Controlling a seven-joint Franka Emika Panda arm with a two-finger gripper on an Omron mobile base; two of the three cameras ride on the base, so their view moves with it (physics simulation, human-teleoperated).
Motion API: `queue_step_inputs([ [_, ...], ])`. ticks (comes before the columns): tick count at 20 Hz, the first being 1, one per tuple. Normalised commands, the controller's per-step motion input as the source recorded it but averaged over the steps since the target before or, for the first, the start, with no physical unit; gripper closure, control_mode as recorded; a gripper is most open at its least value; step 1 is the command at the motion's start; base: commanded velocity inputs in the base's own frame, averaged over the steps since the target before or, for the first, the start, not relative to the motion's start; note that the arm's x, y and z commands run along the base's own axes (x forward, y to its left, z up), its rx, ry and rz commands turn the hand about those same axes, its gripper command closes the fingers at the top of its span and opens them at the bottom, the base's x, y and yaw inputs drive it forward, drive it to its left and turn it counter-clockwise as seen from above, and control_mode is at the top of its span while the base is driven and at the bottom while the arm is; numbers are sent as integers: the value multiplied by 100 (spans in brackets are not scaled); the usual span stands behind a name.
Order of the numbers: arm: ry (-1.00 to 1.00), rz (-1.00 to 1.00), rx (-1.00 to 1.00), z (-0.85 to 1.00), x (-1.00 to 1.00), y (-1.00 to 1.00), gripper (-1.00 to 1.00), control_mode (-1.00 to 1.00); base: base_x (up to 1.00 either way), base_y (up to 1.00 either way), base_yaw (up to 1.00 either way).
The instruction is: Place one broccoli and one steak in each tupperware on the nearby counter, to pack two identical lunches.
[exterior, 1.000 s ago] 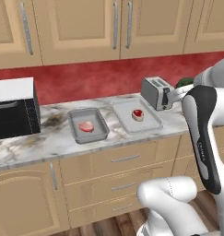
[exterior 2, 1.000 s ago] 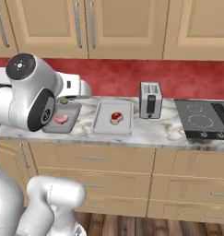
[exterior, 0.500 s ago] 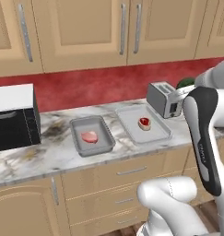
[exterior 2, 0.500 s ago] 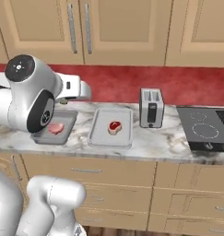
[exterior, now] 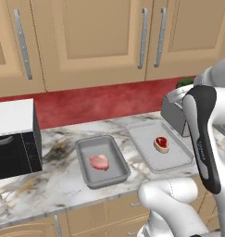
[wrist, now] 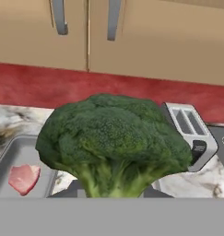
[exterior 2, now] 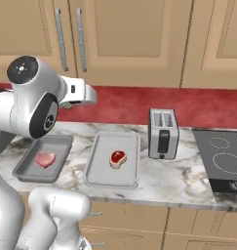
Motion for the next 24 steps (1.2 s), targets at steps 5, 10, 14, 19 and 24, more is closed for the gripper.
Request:
queue_step_inputs([
  [5, 7, 0, 0, -80, 0, -13, 100, -100, 0, -1, 0],
  [10, 13, 0, 0, -100, 7, -24, 100, -100, 0, 0, 0],
  [14, 17, 0, 0, -100, 26, -1, 100, -100, 0, 0, 0],
  [19, 19, 0, 0, -96, 42, 2, 100, -100, 0, 0, 0],
  [24, 14, 0, 0, -67, 55, 3, 100, -100, 0, 0, 0],
])
